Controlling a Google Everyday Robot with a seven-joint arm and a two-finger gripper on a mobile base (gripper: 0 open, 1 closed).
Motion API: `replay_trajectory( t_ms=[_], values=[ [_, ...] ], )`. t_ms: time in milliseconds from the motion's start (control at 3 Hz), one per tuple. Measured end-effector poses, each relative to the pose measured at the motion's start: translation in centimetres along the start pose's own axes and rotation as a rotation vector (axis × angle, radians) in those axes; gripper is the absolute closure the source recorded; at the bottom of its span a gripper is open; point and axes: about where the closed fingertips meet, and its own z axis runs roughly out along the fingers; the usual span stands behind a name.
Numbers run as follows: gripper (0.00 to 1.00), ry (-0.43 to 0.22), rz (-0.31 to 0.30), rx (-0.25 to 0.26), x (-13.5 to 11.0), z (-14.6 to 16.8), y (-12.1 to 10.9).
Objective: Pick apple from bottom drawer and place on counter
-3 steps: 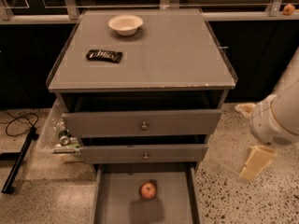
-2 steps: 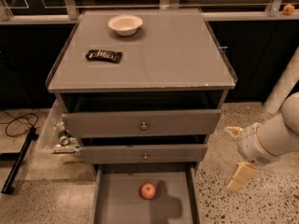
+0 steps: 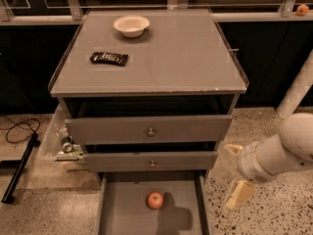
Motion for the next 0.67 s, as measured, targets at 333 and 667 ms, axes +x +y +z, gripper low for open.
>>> replay_trajectory(
  t_ms=[333, 667],
  values=[
    [0.00, -0.124, 0.040, 0.008, 1.9, 5.0, -0.4],
    [0.00, -0.255, 0.057, 0.031, 4.7, 9.5, -0.9]
  ],
)
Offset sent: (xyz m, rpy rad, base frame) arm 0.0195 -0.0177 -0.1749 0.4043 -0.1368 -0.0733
